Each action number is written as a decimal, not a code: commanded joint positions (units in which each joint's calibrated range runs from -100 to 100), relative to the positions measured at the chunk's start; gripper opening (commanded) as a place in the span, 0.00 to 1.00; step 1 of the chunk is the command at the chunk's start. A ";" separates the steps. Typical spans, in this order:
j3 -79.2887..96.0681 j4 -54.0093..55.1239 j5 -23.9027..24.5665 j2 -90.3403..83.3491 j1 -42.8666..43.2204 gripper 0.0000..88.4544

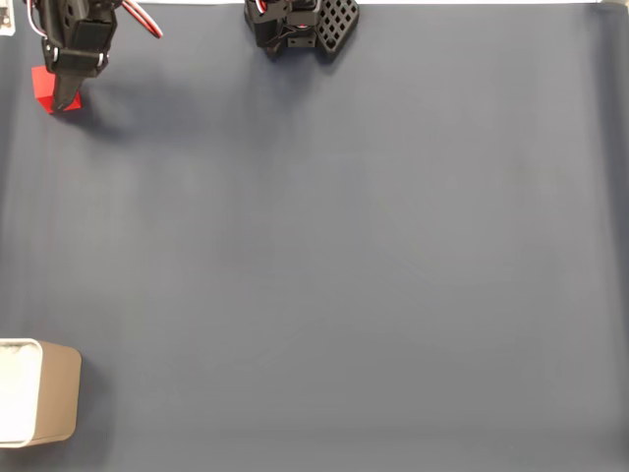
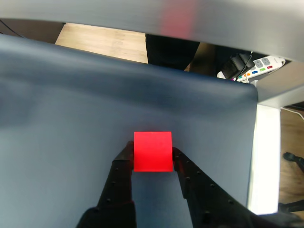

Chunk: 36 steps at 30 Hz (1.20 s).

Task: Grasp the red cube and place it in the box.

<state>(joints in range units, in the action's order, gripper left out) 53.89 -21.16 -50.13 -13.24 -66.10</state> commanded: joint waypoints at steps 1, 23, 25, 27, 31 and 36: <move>-0.51 -0.97 -1.37 -2.09 -0.17 0.02; -3.25 -11.38 -2.05 -11.37 3.53 0.00; -4.16 -13.92 -1.90 -13.62 4.95 0.00; -5.62 -16.38 -1.47 -15.44 6.51 0.00; -10.73 -20.89 -0.39 -16.83 10.49 0.00; -19.95 -24.49 0.05 -15.27 16.17 0.00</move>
<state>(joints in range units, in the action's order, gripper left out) 41.50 -43.91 -50.57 -27.49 -53.04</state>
